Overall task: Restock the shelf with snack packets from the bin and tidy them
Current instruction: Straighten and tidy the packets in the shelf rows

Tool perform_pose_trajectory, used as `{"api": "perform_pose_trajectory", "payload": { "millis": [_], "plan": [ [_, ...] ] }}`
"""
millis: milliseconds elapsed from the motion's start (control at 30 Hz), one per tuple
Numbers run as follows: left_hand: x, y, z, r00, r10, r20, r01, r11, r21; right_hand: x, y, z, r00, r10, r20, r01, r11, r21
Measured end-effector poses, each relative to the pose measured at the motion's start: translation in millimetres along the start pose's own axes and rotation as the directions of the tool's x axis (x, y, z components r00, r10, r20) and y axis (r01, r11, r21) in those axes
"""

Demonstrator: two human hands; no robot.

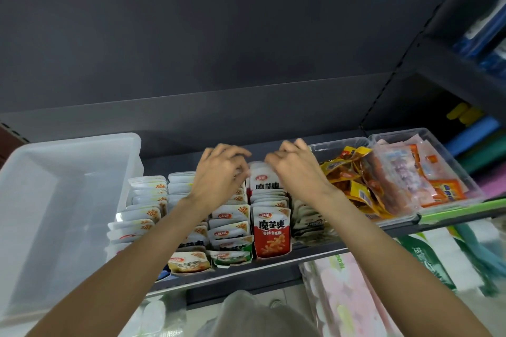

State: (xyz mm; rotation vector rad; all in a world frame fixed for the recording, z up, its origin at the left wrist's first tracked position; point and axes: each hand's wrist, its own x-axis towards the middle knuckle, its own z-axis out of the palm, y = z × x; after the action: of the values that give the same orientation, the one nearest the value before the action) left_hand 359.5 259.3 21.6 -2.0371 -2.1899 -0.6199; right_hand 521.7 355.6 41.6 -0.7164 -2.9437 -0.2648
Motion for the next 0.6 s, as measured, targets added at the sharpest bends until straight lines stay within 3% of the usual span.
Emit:
{"api": "perform_pose_trajectory", "payload": {
  "millis": [133,200,333,500,600],
  "plan": [
    [2.2,-2.7,-3.3,0.98,-0.101,0.173,0.101,0.995,0.007,6.8,1.3,1.4,0.998,-0.002,0.066,-0.002,0.998,0.057],
    [1.6,1.0,-4.9,0.973,-0.117,0.197,0.132,0.989,-0.063,-0.1,1.9,-0.2,0.998,0.014,0.069,-0.023,0.992,0.126],
    [2.9,-0.7,-9.4,0.977,-0.107,0.185,0.126,0.987,-0.095,-29.4,7.1,-8.0,0.992,0.079,-0.101,-0.054,0.972,0.227],
    [9.4,-0.6,-3.4,0.962,0.022,0.272,-0.013,0.999,-0.037,-32.1,-11.7,-14.3,0.975,-0.14,0.171,0.122,0.986,0.112],
    [12.8,0.3,3.2,0.957,0.049,0.286,-0.055,0.998,0.012,-18.4,-27.7,-3.1,0.958,-0.165,0.233,0.17,0.985,0.0]
  ]
}}
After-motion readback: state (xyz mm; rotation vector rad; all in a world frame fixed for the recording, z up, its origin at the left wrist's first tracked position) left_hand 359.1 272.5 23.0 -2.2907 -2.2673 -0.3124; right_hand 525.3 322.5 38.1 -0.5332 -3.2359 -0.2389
